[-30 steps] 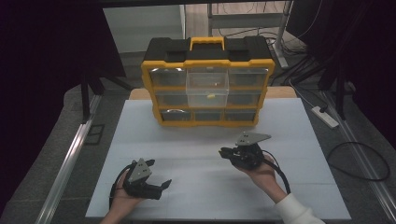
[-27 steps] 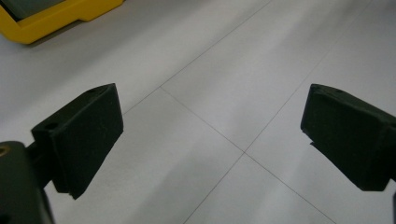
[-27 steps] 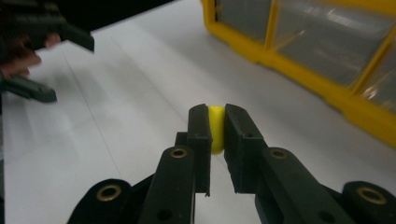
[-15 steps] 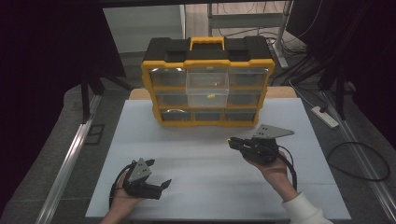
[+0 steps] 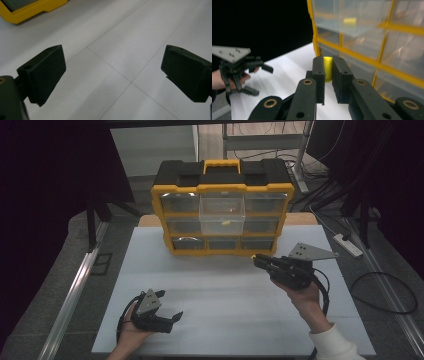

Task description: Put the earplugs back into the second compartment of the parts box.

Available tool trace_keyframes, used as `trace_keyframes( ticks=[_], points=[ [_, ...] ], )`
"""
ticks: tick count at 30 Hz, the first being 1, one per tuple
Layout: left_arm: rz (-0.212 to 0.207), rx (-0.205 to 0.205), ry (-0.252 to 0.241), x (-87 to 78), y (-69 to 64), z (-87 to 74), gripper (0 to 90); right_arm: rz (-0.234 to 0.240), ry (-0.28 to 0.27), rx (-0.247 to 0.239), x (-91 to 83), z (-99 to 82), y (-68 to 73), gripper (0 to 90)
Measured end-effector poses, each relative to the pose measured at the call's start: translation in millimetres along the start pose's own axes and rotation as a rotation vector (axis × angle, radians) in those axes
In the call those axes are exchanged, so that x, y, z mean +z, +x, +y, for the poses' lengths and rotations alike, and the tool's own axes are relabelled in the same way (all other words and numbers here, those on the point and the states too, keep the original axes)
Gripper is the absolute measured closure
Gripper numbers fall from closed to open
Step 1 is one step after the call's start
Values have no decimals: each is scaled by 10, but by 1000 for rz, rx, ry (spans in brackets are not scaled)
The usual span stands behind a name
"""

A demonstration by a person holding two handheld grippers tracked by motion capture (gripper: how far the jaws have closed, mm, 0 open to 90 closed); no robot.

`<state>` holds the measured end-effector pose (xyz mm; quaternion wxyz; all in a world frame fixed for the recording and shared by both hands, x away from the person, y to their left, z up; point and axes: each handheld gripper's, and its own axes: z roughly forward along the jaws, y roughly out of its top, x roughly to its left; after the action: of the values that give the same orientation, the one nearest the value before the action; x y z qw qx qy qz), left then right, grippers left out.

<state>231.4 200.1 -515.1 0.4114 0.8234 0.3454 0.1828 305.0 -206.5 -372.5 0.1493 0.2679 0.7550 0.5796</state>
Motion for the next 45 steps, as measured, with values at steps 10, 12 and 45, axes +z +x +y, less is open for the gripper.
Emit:
trace_keyframes(
  ticks=[10,12,45],
  points=[
    [-2,0,1,5,0,6,60,-16,-84,-6,-95,397,-28,804],
    [-2,0,1,4,-1,6,60,-13,-97,-2,-92,475,-33,804],
    [-4,9,-3,-4,1,-1,63,-63,-51,-11,679,1218,-203,800]
  ],
)
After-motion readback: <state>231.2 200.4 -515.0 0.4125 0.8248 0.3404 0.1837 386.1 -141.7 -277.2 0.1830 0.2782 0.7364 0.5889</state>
